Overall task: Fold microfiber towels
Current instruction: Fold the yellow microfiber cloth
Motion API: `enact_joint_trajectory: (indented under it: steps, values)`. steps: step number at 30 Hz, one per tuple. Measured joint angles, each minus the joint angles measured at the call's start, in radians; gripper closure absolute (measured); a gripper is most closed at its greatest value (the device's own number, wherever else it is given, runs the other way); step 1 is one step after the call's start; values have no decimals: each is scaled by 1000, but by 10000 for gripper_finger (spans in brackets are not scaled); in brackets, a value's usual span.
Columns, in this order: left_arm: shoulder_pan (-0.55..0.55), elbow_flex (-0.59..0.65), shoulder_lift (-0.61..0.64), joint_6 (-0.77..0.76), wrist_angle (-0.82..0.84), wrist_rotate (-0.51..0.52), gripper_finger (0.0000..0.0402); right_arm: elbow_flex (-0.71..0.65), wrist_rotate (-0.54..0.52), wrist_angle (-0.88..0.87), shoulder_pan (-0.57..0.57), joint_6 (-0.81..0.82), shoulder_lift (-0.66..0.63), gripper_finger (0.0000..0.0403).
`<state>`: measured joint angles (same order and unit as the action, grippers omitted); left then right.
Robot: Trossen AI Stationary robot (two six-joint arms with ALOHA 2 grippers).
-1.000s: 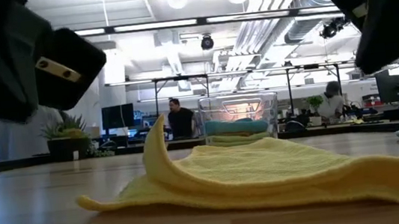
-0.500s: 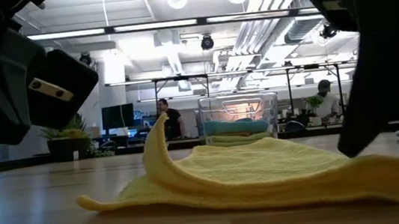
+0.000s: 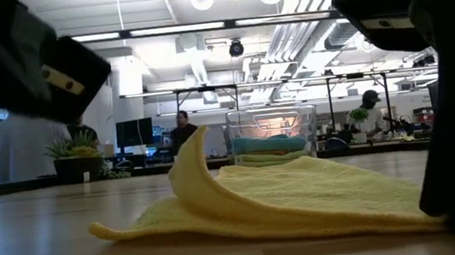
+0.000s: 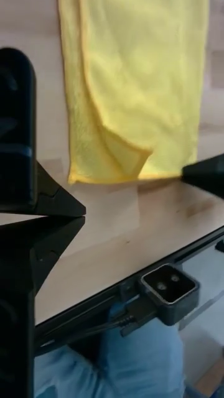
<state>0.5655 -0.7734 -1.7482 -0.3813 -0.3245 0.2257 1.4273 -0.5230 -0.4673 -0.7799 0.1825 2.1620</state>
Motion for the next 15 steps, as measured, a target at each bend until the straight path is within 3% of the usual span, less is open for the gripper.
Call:
enact_joint_trajectory:
  steps: [3, 10, 15]
  values:
    - [0, 0, 47, 16, 50, 30, 402, -1, -6, -2, 0, 0, 1, 398]
    - [-12, 0, 112, 44, 102, 30, 396, 6, -10, -5, 7, 66, 1, 401]
    - [-15, 0, 101, 134, 92, 18, 352, 4, -16, -13, 17, 125, -19, 401]
